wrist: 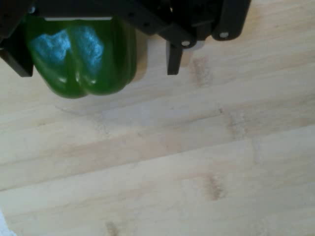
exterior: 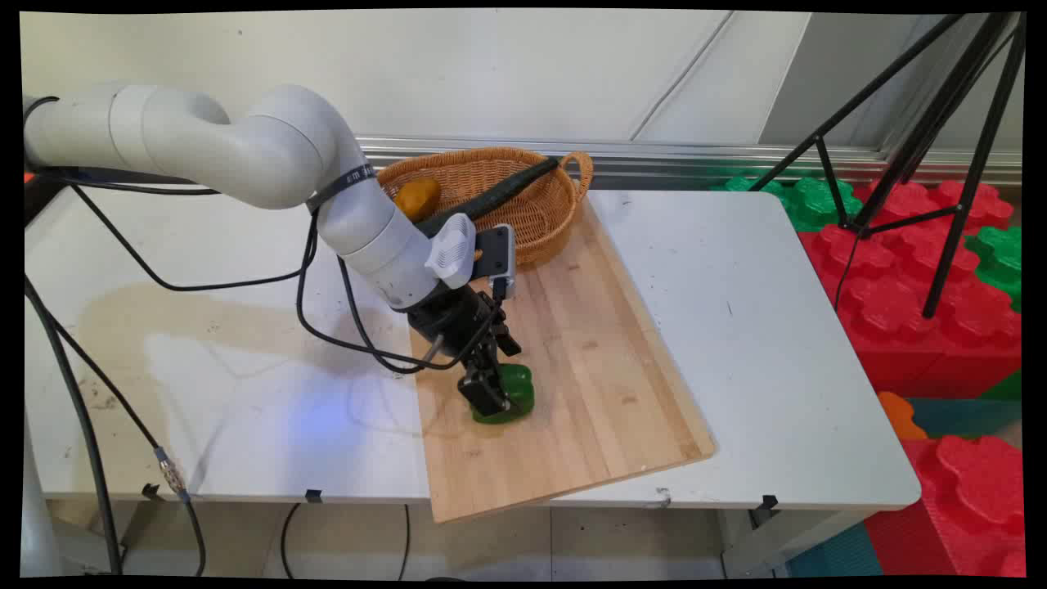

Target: Pick up the cucumber from the vegetable basket

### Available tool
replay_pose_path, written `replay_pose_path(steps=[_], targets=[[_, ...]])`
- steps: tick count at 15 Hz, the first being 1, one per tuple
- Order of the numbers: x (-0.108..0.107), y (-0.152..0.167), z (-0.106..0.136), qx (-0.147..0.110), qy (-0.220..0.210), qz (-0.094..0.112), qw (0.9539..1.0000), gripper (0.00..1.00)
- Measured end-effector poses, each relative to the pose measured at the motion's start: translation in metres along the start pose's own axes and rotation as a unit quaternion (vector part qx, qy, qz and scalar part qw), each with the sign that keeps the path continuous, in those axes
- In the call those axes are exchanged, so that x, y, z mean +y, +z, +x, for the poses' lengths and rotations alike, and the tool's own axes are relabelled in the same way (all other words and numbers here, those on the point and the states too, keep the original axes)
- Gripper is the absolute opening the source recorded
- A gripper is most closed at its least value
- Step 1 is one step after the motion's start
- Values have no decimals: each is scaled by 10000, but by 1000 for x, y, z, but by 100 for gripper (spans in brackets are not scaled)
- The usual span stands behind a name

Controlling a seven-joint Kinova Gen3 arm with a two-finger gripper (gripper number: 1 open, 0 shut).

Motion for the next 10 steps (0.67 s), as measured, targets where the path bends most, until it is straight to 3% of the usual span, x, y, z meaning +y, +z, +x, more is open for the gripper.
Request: replay_pose_path(steps=[5,10], targets=[[0,-3,3,94,-106,101,9998,100],[5,-29,5,287,-253,145,9992,100]])
